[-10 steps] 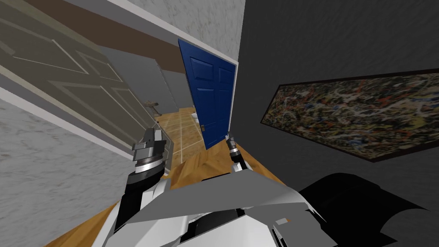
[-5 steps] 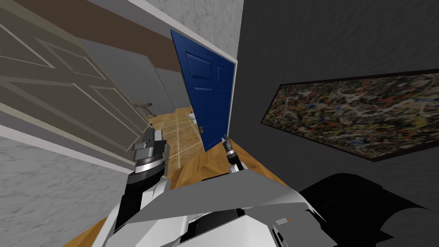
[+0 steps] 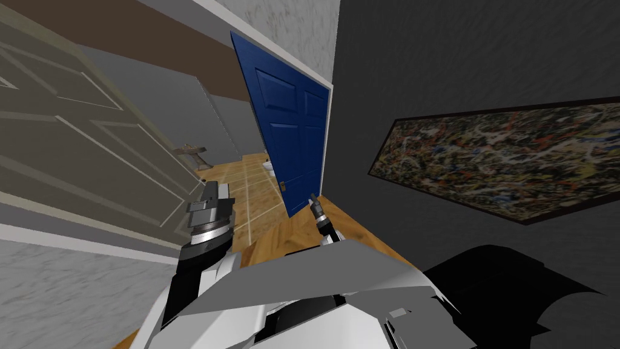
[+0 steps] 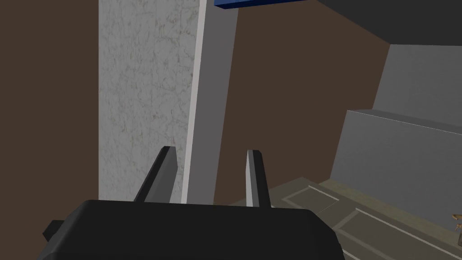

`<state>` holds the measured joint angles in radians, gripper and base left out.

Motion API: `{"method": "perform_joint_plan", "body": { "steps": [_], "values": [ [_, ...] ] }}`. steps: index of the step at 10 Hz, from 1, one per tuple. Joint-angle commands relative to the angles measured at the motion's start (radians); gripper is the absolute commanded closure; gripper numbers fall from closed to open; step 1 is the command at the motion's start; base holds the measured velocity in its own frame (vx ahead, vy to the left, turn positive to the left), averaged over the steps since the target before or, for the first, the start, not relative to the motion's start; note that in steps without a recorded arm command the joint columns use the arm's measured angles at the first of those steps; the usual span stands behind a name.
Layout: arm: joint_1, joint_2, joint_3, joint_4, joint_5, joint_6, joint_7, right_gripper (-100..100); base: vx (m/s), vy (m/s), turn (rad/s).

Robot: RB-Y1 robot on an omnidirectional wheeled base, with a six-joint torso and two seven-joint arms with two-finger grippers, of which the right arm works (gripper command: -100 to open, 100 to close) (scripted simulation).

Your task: Push the door open

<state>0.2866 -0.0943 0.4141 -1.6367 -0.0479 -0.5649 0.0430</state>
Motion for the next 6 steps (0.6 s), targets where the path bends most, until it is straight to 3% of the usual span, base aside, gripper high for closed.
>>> {"method": "perform_joint_plan", "body": {
  "steps": [1, 5, 6],
  "values": [
    [-0.015, -0.005, 0.019, 0.041, -0.001, -0.013, -0.006, -100, 0.110, 0.054, -0.093],
    [-0.044, -0.011, 0.066, 0.120, 0.001, -0.032, -0.015, -100, 0.096, 0.040, -0.074],
    [-0.058, -0.014, 0.089, 0.159, 0.002, -0.042, -0.020, -100, 0.114, 0.068, -0.128]
  ]
}}
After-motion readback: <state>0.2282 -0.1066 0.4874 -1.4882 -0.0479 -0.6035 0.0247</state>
